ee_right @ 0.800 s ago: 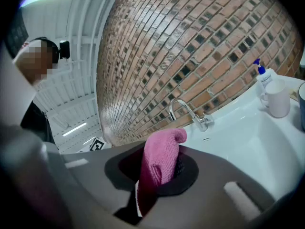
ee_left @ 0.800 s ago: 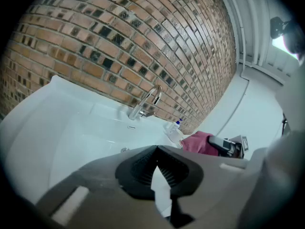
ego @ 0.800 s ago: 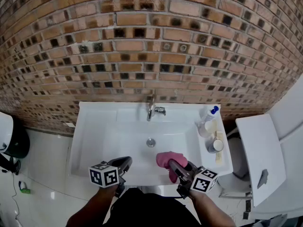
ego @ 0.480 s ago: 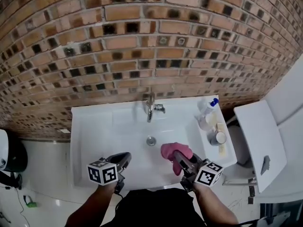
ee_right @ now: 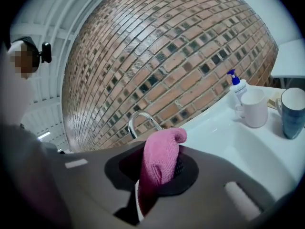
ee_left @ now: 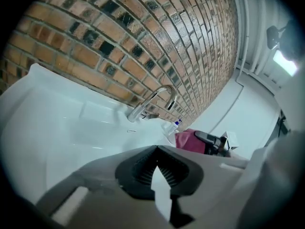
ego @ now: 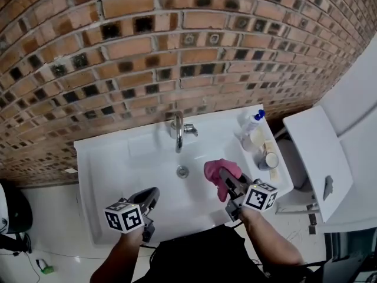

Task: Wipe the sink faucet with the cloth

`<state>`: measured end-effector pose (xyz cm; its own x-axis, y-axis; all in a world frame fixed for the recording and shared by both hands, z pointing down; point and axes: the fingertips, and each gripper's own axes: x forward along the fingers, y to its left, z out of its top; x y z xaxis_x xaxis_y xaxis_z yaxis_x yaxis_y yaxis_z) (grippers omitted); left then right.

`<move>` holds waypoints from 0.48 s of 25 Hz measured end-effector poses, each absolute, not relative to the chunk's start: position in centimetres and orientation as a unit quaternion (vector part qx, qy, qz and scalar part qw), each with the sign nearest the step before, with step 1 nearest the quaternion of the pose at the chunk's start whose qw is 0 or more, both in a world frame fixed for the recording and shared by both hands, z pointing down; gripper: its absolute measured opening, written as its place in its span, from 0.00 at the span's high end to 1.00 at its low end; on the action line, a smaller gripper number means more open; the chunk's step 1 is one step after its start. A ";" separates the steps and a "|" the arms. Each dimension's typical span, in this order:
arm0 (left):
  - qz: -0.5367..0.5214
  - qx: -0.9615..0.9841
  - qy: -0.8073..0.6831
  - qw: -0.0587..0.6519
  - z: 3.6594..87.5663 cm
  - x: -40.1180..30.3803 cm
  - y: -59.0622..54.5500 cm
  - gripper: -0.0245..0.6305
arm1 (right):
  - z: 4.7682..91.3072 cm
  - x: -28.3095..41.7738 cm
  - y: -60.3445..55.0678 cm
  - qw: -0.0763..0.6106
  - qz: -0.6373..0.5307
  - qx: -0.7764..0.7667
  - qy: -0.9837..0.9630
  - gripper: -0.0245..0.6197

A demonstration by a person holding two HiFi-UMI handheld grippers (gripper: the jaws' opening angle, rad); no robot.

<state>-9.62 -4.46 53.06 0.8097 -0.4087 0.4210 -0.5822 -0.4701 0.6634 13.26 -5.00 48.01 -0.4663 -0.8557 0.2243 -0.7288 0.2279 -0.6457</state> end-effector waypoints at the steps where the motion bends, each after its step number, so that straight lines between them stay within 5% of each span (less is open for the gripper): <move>1: 0.098 0.850 -0.293 0.427 53.1 -9.6 -4.6 0.96 | 48.2 13.7 -5.8 0.090 -0.359 -0.513 0.775 0.89; 12: 0.071 0.804 -0.367 0.463 55.3 -10.0 -4.8 0.96 | 51.5 16.5 -18.1 0.063 -0.368 -0.504 0.779 0.89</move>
<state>-10.00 -4.79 55.27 0.7213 -0.5237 0.4533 -0.6550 -0.3029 0.6923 16.51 -18.09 51.47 -0.4850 -0.8309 0.2728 -0.7385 0.2221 -0.6366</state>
